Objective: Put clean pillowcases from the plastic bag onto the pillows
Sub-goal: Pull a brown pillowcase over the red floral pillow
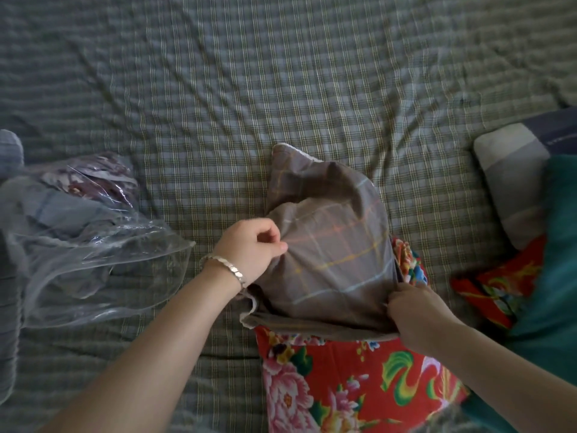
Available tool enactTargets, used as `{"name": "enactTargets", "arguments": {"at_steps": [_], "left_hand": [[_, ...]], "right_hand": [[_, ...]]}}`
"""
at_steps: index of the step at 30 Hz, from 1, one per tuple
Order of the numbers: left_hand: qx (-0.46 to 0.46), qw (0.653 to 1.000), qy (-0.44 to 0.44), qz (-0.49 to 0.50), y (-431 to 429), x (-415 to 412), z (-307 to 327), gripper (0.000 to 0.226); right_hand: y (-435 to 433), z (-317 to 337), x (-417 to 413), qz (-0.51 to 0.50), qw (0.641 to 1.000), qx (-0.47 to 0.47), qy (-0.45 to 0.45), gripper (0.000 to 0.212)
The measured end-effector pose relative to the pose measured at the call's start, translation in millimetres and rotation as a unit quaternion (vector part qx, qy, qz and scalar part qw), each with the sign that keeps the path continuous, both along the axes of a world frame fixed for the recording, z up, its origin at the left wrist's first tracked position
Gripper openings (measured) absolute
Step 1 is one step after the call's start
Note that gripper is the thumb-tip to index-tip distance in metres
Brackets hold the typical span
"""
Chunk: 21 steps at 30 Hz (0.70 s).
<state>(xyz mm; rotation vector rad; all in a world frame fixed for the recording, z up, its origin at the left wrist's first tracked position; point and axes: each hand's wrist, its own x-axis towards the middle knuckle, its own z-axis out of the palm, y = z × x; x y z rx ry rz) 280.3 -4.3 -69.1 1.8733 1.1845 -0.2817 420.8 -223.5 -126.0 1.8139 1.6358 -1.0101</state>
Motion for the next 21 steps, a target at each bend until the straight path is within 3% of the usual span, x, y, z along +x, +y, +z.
{"name": "enactTargets", "arguments": {"at_steps": [4, 7, 9, 11, 13, 16, 18, 21], "left_hand": [[-0.173, 0.983, -0.036, -0.053, -21.8, -13.2, 40.1, 0.021], [-0.227, 0.972, -0.046, -0.035, -32.7, -21.5, 49.1, 0.019], [-0.234, 0.971, -0.044, 0.006, -32.1, -26.0, 46.1, 0.022], [-0.25, 0.964, -0.039, 0.079, -29.7, -30.1, 43.2, 0.023], [-0.264, 0.952, -0.035, 0.151, -23.7, -32.9, 41.5, 0.023], [-0.18, 0.972, -0.006, 0.153, -11.9, -32.0, 38.7, 0.02], [-0.031, 0.998, 0.036, 0.05, -6.3, -29.2, 40.0, 0.018], [0.112, 0.991, 0.039, -0.067, -9.3, -20.9, 55.3, 0.018]], "right_hand": [[-25.9, 9.6, -12.7, -0.009, 0.999, -0.043, 0.011, 0.03], [-32.2, 20.3, -24.4, -0.008, 0.999, -0.033, 0.03, 0.021], [-33.7, 21.5, -23.5, -0.039, 0.999, 0.008, 0.016, 0.029], [-27.9, 25.8, -24.4, -0.055, 0.998, -0.033, 0.014, 0.019], [-24.3, 21.7, -29.5, -0.046, 0.999, -0.02, 0.005, 0.028], [-15.9, 19.3, -34.1, -0.058, 0.998, -0.015, 0.013, 0.033], [-14.8, 19.9, -35.8, -0.068, 0.998, -0.004, 0.012, 0.032], [-10.6, 25.4, -38.3, -0.067, 0.998, 0.008, 0.011, 0.031]]}}
